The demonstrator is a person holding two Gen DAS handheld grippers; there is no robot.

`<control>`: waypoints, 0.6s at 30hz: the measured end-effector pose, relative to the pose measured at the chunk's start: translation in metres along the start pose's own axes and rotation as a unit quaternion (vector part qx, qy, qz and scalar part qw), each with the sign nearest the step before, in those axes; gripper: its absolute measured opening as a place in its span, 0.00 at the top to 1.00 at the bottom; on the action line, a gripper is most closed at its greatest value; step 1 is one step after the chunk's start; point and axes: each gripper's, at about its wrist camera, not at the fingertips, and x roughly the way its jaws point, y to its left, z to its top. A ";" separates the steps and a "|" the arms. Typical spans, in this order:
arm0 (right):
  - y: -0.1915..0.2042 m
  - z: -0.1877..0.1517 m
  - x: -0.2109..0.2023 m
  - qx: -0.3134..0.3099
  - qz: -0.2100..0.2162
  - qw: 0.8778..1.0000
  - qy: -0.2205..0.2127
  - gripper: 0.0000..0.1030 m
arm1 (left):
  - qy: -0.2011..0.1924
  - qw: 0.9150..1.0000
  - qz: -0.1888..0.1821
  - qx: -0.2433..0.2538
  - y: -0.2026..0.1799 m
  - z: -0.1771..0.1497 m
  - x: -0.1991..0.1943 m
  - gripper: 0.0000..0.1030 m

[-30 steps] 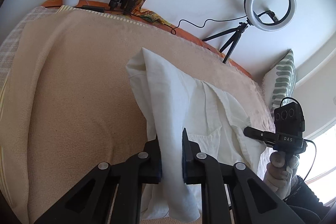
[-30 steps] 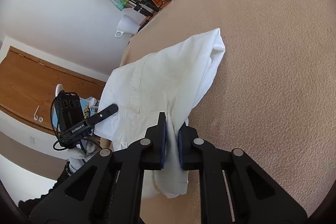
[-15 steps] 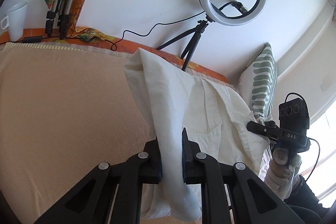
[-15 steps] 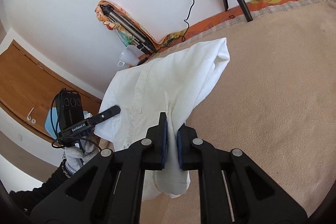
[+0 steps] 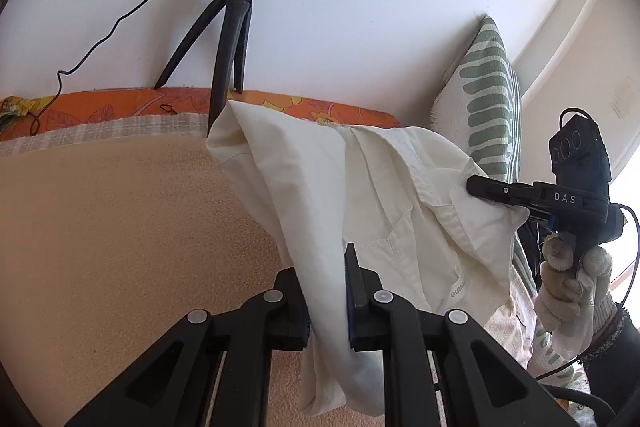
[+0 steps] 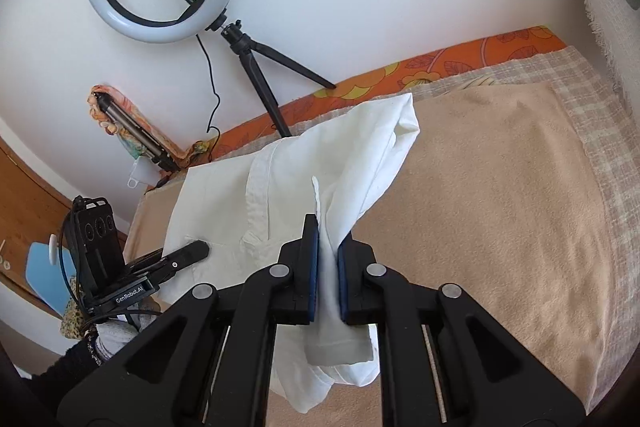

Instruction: Fold small clothes

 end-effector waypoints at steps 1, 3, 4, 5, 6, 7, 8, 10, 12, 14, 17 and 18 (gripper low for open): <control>-0.009 0.004 0.004 0.002 -0.011 1.000 -0.001 0.91 | 0.003 1.000 0.011 0.012 -0.008 0.000 0.008 0.90; -0.026 0.008 0.010 0.007 -0.033 0.999 -0.002 0.91 | 0.010 0.999 0.032 0.034 -0.022 -0.001 0.023 0.90; -0.032 0.010 0.013 0.009 -0.045 0.999 -0.004 0.91 | 0.013 0.998 0.043 0.044 -0.028 -0.002 0.028 0.90; -0.036 0.010 0.015 0.008 -0.058 0.998 -0.005 0.91 | 0.015 0.997 0.052 0.052 -0.033 -0.003 0.032 0.89; -0.039 0.011 0.018 0.006 -0.070 0.997 -0.007 0.91 | 0.017 0.996 0.059 0.059 -0.037 -0.003 0.036 0.88; -0.041 0.012 0.020 0.004 -0.084 0.996 -0.007 0.91 | 0.016 0.995 0.068 0.066 -0.042 -0.003 0.038 0.86; -0.043 0.012 0.022 0.004 -0.100 0.995 -0.008 0.90 | 0.014 0.995 0.074 0.070 -0.045 -0.003 0.038 0.86; -0.045 0.012 0.021 0.007 -0.127 0.992 -0.018 0.85 | 0.010 0.994 0.080 0.080 -0.050 -0.004 0.035 0.69; -0.046 0.013 0.015 0.009 -0.144 0.989 -0.027 0.70 | 0.000 0.991 0.094 0.094 -0.056 -0.005 0.028 0.57; -0.044 0.012 0.007 0.012 -0.142 0.989 -0.039 0.55 | -0.012 0.990 0.095 0.108 -0.061 -0.005 0.019 0.54; -0.035 0.010 -0.005 0.002 -0.147 0.988 -0.053 0.53 | -0.027 0.989 0.093 0.115 -0.066 -0.004 0.005 0.44; -0.032 0.009 -0.009 0.002 -0.149 0.987 -0.057 0.53 | -0.031 0.989 0.092 0.116 -0.067 -0.004 0.001 0.40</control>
